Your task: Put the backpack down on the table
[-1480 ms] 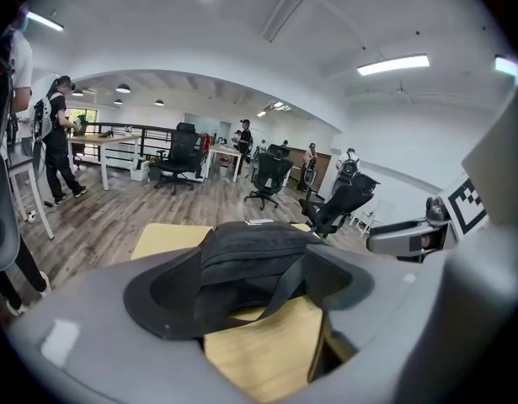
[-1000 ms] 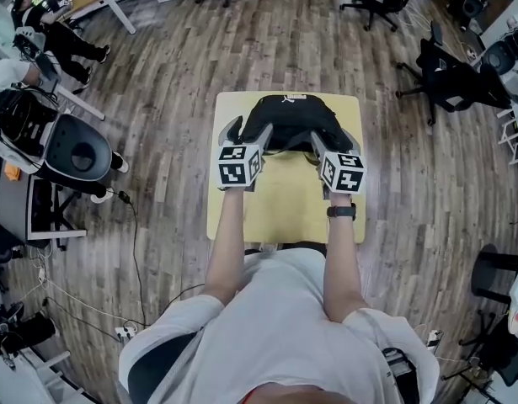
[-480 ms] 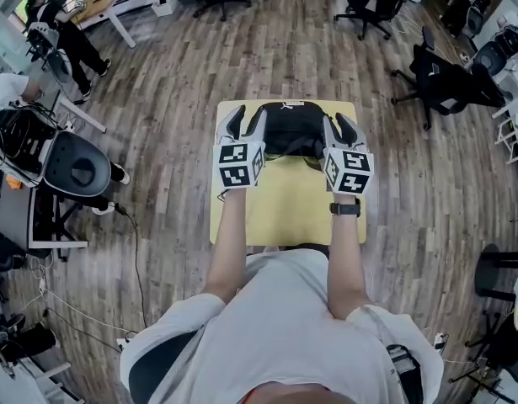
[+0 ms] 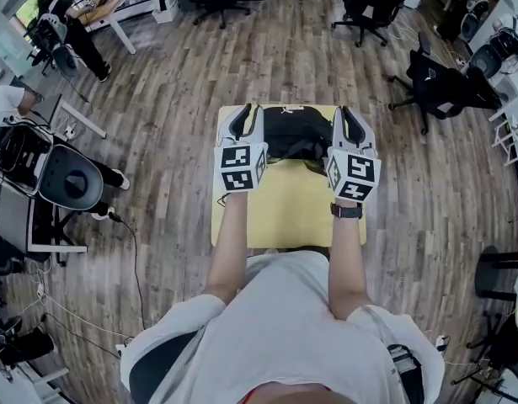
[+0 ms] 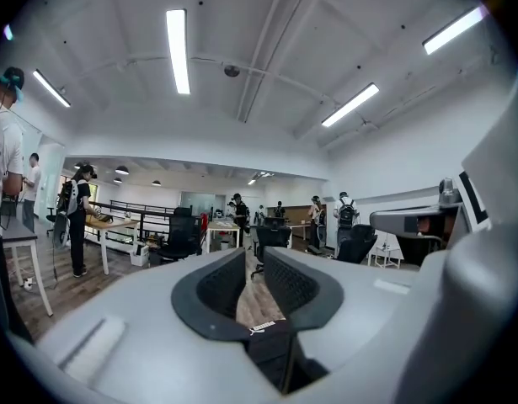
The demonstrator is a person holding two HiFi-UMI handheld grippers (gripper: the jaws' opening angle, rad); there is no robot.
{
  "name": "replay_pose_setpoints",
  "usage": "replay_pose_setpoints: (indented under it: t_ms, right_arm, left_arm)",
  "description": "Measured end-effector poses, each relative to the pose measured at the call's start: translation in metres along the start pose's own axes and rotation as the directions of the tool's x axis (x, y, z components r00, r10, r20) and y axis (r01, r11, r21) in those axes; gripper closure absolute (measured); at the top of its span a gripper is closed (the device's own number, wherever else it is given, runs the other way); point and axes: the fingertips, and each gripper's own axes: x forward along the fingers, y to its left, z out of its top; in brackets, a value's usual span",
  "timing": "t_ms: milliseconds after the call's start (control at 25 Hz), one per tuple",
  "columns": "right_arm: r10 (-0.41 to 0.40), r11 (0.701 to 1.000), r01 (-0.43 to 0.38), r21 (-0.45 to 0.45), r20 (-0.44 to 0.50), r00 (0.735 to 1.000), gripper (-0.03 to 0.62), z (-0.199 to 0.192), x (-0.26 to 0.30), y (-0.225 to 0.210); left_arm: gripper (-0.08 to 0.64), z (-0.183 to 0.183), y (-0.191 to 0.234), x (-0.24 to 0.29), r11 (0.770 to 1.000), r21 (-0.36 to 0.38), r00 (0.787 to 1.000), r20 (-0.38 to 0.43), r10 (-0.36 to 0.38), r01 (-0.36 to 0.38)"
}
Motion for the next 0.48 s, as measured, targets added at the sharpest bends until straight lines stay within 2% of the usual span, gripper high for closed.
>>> replay_pose_setpoints:
  t_ms: [240,480]
  right_arm:
    - [0.007,1.0,-0.007,0.019,-0.004,1.0,0.568,0.001,0.001,0.004]
    - [0.019,1.0,-0.019,0.009,0.003,1.0,0.574,0.005,0.001,0.016]
  left_arm:
    - [0.531,0.011,0.003,-0.004,1.0,0.008,0.999,0.031,0.009,-0.009]
    - [0.548,0.014,0.001,-0.009,1.0,0.014,0.999,0.041,0.006,-0.007]
